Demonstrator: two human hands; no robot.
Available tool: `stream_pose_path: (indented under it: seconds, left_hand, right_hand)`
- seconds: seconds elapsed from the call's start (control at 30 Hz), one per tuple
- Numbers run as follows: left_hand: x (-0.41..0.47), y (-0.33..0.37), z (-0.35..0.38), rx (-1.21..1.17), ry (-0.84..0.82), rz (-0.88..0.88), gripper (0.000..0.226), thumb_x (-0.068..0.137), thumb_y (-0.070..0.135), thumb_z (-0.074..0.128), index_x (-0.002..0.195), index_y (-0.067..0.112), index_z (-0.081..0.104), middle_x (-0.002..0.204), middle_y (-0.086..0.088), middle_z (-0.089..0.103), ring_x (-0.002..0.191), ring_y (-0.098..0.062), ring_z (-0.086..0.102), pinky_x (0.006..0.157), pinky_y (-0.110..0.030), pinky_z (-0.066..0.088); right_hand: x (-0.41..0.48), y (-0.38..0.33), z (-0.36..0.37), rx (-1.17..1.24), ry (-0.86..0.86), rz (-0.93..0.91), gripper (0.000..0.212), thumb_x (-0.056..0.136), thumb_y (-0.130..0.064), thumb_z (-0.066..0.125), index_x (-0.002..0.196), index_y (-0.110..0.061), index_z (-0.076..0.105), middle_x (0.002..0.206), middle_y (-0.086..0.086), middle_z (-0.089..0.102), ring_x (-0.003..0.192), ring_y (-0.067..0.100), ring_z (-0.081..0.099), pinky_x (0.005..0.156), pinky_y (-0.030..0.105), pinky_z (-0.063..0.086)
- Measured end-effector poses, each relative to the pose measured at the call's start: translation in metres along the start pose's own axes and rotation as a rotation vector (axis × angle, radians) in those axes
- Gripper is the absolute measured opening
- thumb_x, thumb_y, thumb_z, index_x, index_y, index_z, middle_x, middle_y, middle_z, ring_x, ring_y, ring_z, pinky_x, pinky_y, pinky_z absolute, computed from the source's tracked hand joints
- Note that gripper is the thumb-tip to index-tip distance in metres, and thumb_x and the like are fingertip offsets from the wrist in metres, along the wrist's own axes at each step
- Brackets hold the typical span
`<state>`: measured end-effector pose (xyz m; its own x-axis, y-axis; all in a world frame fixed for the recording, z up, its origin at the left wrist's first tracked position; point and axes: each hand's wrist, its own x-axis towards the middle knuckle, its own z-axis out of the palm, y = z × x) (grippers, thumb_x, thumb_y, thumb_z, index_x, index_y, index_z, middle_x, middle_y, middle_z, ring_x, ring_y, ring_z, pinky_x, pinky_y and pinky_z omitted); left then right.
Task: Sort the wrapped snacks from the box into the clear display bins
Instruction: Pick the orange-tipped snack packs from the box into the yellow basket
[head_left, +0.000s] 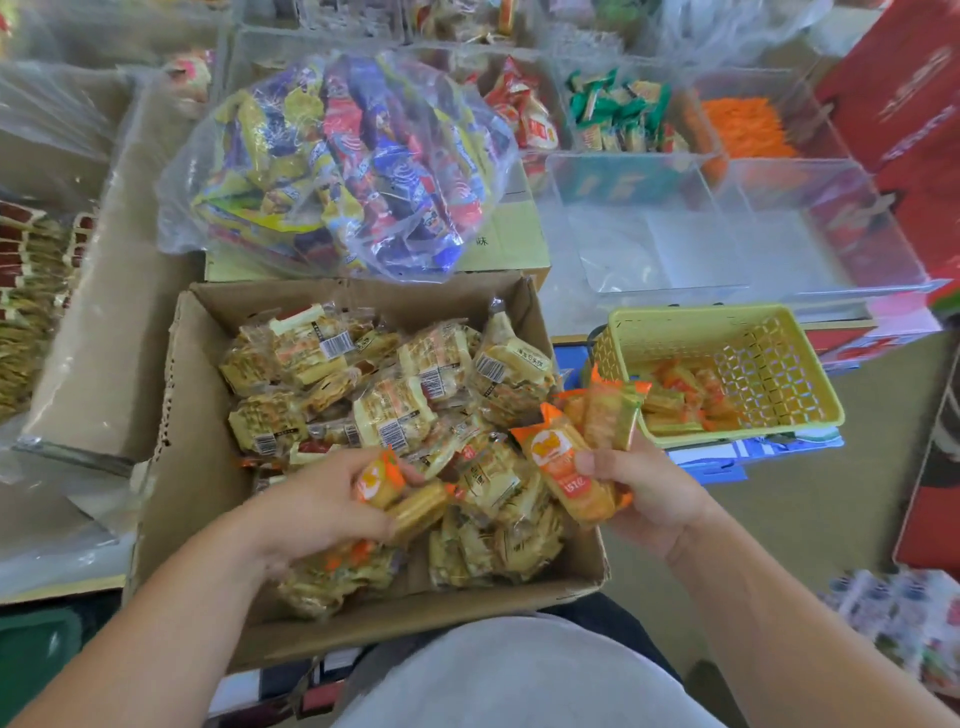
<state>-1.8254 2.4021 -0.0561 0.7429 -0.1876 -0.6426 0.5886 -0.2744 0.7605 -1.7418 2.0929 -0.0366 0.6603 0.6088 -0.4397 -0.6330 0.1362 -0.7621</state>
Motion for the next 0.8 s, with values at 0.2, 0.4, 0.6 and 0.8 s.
stream_pose_path:
  seconds: [0.2, 0.4, 0.6, 0.8]
  left_hand:
    - [0.000, 0.053, 0.047, -0.847, 0.041, 0.275, 0.063, 0.057, 0.010, 0.078, 0.119, 0.019, 0.076, 0.115, -0.017, 0.075, 0.095, -0.032, 0.075, 0.072, -0.039, 0.062]
    - [0.036, 0.091, 0.137, -1.052, 0.263, 0.269, 0.061, 0.049, 0.002, 0.075, 0.107, 0.020, 0.082, 0.110, -0.015, 0.077, 0.085, -0.027, 0.077, 0.064, -0.035, 0.063]
    - [0.075, 0.124, 0.205, -1.069, 0.431, 0.273, 0.054, 0.063, 0.010, 0.073, 0.116, 0.021, 0.077, 0.113, -0.016, 0.075, 0.088, -0.028, 0.076, 0.066, -0.034, 0.062]
    - [0.086, 0.155, 0.254, -0.931, 0.583, 0.191, 0.049, 0.064, 0.009, 0.070, 0.108, 0.028, 0.080, 0.112, -0.011, 0.077, 0.083, -0.020, 0.075, 0.064, -0.031, 0.062]
  right_hand:
    - [-0.009, -0.024, -0.056, 0.045, 0.164, -0.061, 0.065, 0.056, -0.017, 0.086, 0.118, -0.011, 0.064, 0.092, 0.007, 0.075, 0.077, 0.020, 0.072, 0.061, 0.033, 0.058]
    - [-0.012, -0.074, -0.164, -0.009, 0.193, -0.098, 0.059, 0.052, -0.020, 0.093, 0.108, -0.020, 0.076, 0.100, 0.012, 0.074, 0.081, 0.027, 0.072, 0.063, 0.041, 0.056]
    - [-0.003, -0.121, -0.278, -0.426, 0.487, -0.031, 0.058, 0.048, -0.021, 0.094, 0.099, -0.025, 0.068, 0.089, 0.004, 0.077, 0.074, 0.018, 0.075, 0.052, 0.029, 0.056]
    - [0.044, -0.110, -0.312, -1.139, 0.268, 0.173, 0.072, 0.055, -0.034, 0.091, 0.116, -0.023, 0.055, 0.104, -0.003, 0.069, 0.093, 0.016, 0.065, 0.078, 0.031, 0.053]
